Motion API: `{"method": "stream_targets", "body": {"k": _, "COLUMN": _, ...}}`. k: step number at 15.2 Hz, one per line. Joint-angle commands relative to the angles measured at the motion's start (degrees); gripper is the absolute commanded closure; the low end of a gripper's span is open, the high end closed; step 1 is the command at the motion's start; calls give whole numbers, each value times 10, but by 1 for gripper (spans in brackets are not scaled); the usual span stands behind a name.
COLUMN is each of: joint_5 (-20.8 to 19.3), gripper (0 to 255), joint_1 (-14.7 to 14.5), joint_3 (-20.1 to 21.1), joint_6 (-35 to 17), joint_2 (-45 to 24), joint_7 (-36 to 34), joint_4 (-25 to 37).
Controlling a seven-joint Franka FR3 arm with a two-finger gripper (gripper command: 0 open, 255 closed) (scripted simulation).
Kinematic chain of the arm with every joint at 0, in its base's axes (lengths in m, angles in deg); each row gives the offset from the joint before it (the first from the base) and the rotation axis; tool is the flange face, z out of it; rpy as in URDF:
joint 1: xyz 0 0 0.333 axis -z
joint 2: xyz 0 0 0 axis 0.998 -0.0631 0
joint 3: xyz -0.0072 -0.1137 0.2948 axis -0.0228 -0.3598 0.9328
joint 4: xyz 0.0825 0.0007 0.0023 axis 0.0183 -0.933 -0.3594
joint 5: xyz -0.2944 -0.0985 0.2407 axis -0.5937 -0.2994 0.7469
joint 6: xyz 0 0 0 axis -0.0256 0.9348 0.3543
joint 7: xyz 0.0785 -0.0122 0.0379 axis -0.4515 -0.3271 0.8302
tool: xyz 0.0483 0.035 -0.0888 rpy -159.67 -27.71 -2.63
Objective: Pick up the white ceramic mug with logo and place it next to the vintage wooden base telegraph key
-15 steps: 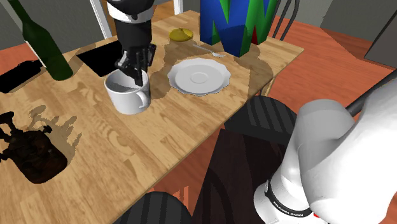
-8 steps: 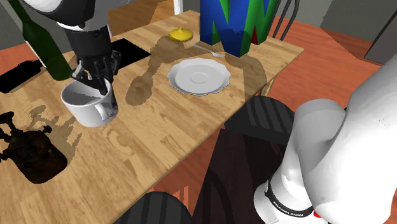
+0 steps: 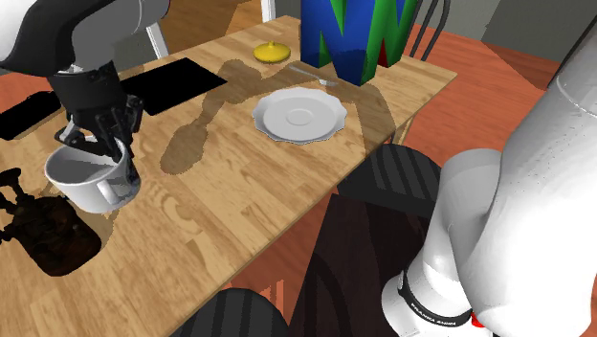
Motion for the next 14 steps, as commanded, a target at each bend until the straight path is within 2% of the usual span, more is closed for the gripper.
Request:
{"method": "stream_targets", "body": {"k": 1, "joint_5": 1, "gripper": 255, "joint_1": 0, "joint_3": 0, "joint_6": -16, "joint_2": -4, "joint_7": 0, "joint_4": -11}}
{"method": "stream_targets", "body": {"k": 14, "joint_5": 9, "gripper": 255, "joint_1": 0, "joint_3": 0, "joint_6": -113, "joint_2": -40, "joint_7": 9, "joint_4": -73}}
